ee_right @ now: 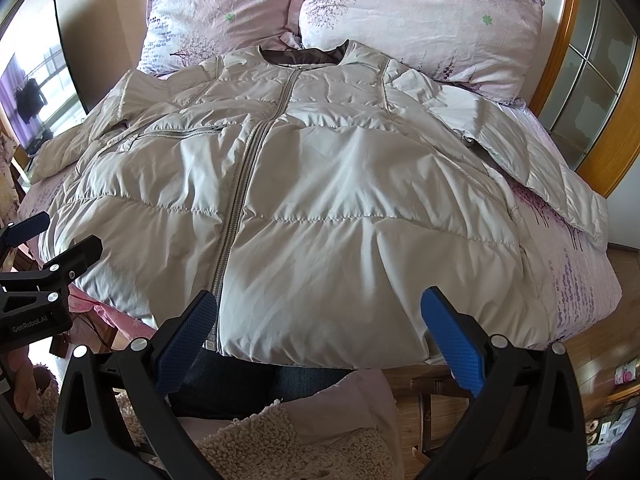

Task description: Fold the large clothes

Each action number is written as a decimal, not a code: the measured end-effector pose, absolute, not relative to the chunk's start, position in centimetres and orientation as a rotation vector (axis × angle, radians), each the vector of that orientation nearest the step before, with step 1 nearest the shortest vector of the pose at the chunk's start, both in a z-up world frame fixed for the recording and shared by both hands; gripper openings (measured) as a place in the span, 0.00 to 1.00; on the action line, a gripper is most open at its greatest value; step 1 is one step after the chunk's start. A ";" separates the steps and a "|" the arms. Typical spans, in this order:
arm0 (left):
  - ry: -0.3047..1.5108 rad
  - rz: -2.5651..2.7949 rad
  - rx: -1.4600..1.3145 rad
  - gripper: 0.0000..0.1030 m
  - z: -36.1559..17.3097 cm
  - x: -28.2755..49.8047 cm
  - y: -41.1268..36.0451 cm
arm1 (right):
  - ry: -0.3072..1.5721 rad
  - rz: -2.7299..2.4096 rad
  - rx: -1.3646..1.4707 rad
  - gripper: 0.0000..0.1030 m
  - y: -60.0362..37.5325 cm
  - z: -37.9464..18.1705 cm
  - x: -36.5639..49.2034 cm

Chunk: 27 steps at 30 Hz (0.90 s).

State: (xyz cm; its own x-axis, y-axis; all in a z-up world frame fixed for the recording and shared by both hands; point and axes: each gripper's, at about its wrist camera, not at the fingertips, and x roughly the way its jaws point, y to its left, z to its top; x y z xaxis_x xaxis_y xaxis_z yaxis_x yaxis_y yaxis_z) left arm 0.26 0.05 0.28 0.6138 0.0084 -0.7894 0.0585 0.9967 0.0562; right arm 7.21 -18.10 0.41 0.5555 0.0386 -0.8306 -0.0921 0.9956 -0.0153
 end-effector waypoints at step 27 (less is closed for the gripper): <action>0.906 -0.024 0.085 0.98 1.0 0.2 0.3 | 0.977 0.079 -0.044 0.99 -18.2 0.5 7.1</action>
State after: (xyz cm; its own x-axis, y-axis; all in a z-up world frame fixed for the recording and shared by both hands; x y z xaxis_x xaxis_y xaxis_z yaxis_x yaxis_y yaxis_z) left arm 0.19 0.30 0.96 0.6170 0.0152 -0.7868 0.0564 0.9964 0.0635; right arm 7.14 -18.23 0.50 0.5571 0.0469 -0.8291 -0.0867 0.9962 -0.0018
